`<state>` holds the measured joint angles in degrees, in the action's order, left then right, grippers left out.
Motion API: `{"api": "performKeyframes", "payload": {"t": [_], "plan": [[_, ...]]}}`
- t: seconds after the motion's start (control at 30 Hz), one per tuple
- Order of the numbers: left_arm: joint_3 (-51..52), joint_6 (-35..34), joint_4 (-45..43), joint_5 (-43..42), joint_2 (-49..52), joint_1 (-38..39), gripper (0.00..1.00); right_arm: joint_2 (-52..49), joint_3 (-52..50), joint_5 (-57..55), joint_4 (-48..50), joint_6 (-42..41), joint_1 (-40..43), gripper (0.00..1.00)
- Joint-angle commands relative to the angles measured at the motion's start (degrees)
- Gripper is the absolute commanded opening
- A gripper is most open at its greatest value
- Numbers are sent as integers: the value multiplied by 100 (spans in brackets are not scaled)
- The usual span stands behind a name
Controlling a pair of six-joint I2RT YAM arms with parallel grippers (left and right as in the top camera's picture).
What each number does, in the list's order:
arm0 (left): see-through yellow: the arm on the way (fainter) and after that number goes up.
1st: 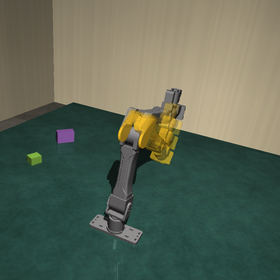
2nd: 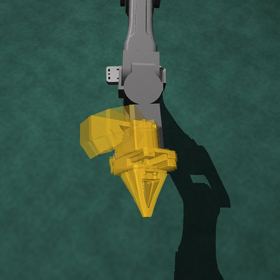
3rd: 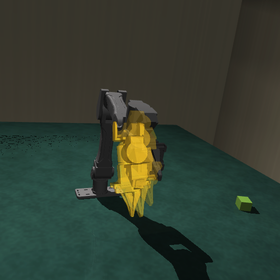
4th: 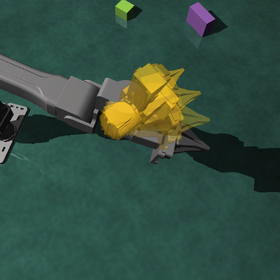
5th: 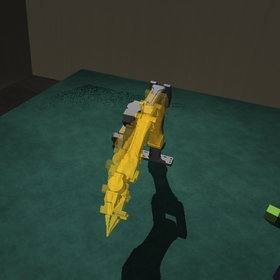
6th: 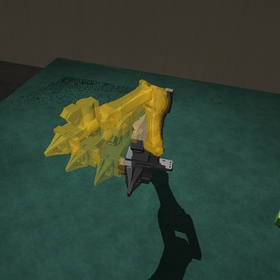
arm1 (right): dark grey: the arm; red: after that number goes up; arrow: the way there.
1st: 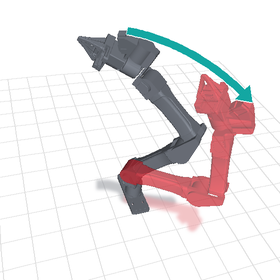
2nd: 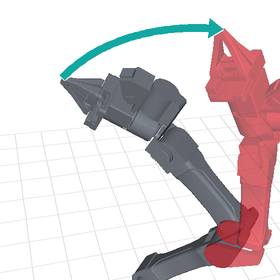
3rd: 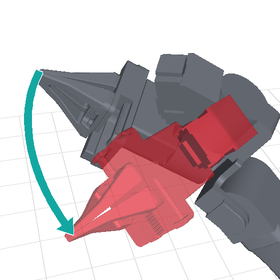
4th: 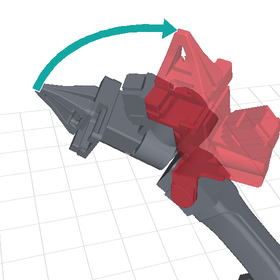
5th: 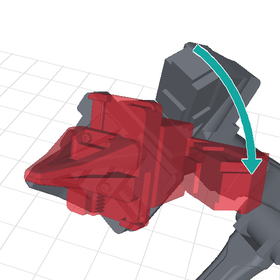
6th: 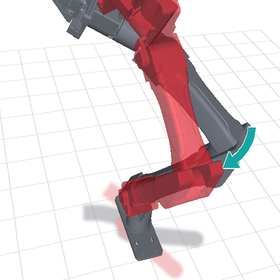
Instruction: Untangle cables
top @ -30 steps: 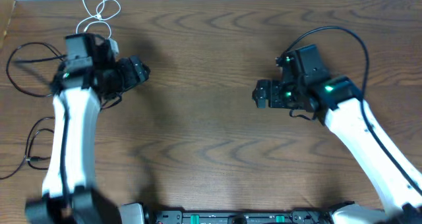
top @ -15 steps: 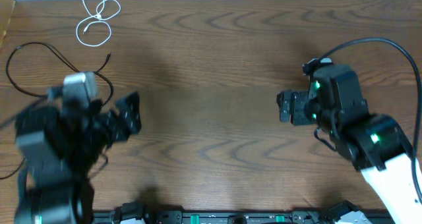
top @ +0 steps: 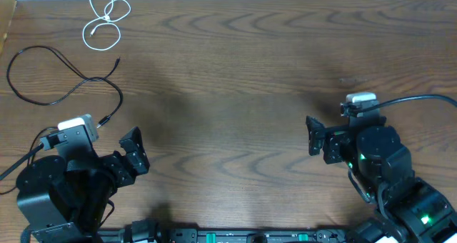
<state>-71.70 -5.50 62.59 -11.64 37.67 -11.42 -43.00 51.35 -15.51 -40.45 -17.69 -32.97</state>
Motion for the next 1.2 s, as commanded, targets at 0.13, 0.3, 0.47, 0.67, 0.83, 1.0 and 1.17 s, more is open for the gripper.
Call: {"api": "performKeyframes", "payload": {"t": [0.13, 0.3, 0.47, 0.67, 0.83, 1.0, 1.17], "plan": [[0, 94, 42, 76, 7, -13, 98, -105, -63, -201, 219, 61, -22, 99], [0, 96, 39, 76, 7, -13, 98, -105, -63, -199, 232, 59, -24, 99], [0, 94, 39, 76, 7, -13, 98, -155, -63, -195, 223, 59, -24, 99], [0, 94, 39, 76, 7, -13, 98, -326, -63, -195, 173, 59, -24, 99], [0, 96, 39, 76, 7, -13, 98, -498, -63, -173, 79, 59, -24, 99], [0, 96, 39, 76, 7, -13, 98, -636, -63, 90, 35, 59, -24, 99], [0, 94, 39, 76, 7, -13, 98, -551, -35, -485, 55, 282, -24, 99]]}}
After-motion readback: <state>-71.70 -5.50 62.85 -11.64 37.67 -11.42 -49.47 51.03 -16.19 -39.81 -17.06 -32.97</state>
